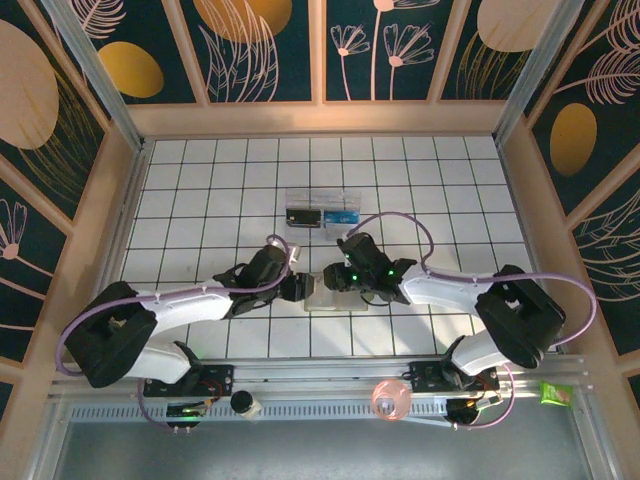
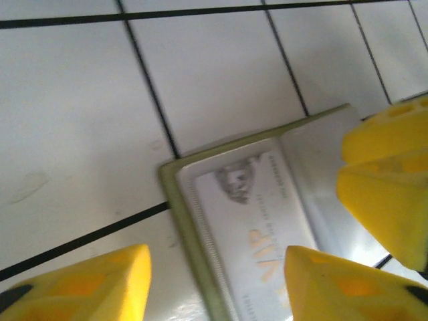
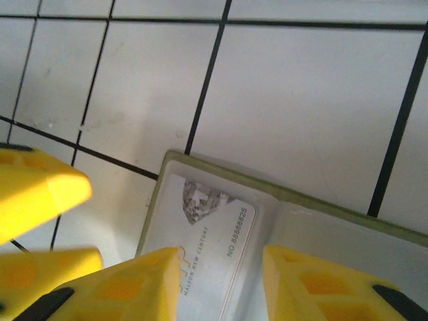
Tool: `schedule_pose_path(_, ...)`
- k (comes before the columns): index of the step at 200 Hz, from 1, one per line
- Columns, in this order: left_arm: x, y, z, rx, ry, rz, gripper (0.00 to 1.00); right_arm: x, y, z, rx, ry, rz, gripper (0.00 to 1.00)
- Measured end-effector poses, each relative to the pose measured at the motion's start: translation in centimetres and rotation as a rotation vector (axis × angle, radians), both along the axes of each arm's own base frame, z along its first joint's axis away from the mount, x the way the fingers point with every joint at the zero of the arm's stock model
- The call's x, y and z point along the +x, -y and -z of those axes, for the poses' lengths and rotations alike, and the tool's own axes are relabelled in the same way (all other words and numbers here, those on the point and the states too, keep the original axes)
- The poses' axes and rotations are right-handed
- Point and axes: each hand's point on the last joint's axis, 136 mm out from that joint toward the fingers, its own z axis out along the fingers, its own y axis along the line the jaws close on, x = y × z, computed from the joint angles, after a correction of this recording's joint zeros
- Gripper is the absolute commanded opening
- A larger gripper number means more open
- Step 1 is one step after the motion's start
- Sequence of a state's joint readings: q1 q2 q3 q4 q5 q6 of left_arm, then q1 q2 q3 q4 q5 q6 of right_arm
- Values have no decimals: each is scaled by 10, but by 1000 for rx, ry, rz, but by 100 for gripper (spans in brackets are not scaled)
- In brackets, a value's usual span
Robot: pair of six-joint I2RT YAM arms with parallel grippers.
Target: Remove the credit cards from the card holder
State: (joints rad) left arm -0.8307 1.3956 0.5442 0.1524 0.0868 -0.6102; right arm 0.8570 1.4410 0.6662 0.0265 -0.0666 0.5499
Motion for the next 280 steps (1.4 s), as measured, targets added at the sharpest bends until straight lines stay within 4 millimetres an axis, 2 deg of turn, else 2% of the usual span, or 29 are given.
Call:
schedule_pose_path(17,-3,13,1,11,4,32,58,0,7,1,-3,9,19,37)
schedule_pose_path(42,-10,22,18,51,-22,61,57,-3,23,9,-17,-2,49,37)
schedule_pose_path(67,-13,22,31,87,-37,67,47,-3,35,8,-11,1,73,35)
schedule_pose_path(125,-8,22,36,106,-32,54,32,-7,49,19,-16,-31,107,33)
schedule_pose_path(139,-7,23,37,108,-31,53,30,-7,48,19,-12,-31,105,33)
schedule_pose_path(170,-2,26,37,104,-26,40,16,-7,47,18,-7,-30,103,33)
schedule_pose_path(218,1,29,36,92,-17,32,3,-10,43,17,9,-36,79,33)
schedule_pose_path(280,3,31,36,85,-15,29,3,-26,16,16,129,-145,-27,33)
